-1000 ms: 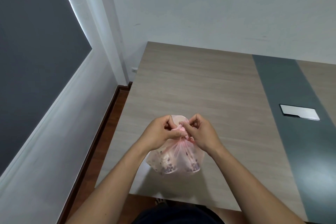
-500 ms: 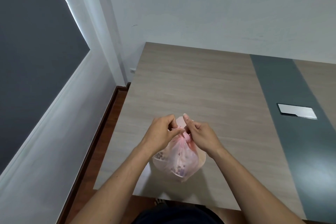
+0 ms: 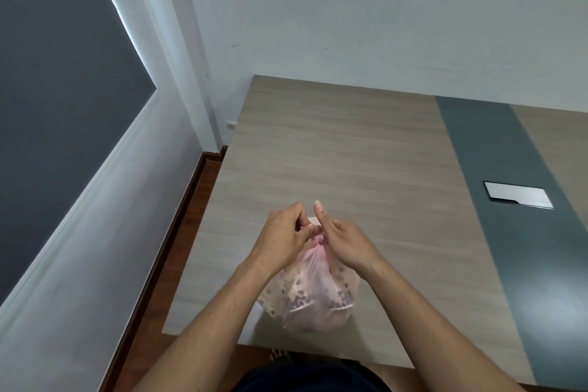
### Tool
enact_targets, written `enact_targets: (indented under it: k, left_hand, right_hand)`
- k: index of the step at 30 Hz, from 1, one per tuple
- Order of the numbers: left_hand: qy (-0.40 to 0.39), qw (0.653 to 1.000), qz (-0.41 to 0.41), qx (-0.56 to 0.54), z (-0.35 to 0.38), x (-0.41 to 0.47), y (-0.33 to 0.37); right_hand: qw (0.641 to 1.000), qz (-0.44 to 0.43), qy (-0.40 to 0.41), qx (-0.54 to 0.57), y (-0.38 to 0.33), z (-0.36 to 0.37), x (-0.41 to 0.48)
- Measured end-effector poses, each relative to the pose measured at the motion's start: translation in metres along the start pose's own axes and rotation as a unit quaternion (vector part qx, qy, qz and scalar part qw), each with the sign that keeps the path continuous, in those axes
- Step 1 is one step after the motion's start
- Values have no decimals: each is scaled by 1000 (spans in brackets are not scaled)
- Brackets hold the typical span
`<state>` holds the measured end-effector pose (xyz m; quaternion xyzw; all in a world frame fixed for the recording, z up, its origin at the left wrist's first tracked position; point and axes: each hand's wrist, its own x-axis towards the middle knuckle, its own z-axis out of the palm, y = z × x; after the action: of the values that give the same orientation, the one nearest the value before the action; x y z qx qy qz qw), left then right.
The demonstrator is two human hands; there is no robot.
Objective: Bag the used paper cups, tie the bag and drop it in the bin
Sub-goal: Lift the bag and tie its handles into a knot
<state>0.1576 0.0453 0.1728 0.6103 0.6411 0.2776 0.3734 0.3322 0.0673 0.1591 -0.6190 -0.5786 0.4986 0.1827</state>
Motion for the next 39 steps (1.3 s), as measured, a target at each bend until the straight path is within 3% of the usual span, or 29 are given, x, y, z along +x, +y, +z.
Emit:
enact_targets:
  k: [6, 11, 16, 21, 24, 27, 30, 34, 39]
  left_hand:
    - [-3, 1000, -18, -25, 2, 0, -2]
    - [-18, 990, -76, -115, 0, 0, -6]
    - [-33, 946, -132, -295, -7, 2, -15]
    - [-31, 907, -173, -382, -10, 8, -20]
    - [-46, 896, -172, -407, -10, 10, -20]
    - [-72, 888, -171, -422, -10, 10, -25]
    - [-93, 885, -157, -428, -8, 10, -33]
    - [-69, 928, -168, -325, 9, 8, -52]
    - [-26, 941, -222, -253, 38, 6, -80]
  right_hand:
    - [999, 11, 10, 41, 1, -2, 2]
    - [998, -44, 30, 34, 4, -2, 6]
    - [984, -33, -37, 169, 7, -11, 7]
    - [970, -155, -130, 138, 4, -21, 0]
    - [970, -168, -108, 138, -1, -17, -4]
    - [972, -167, -33, 160, -1, -12, -1]
    - [976, -140, -15, 167, 5, -9, 2]
    - [990, -79, -30, 114, 32, -4, 8]
    - [999, -19, -9, 46, 69, 17, 13]
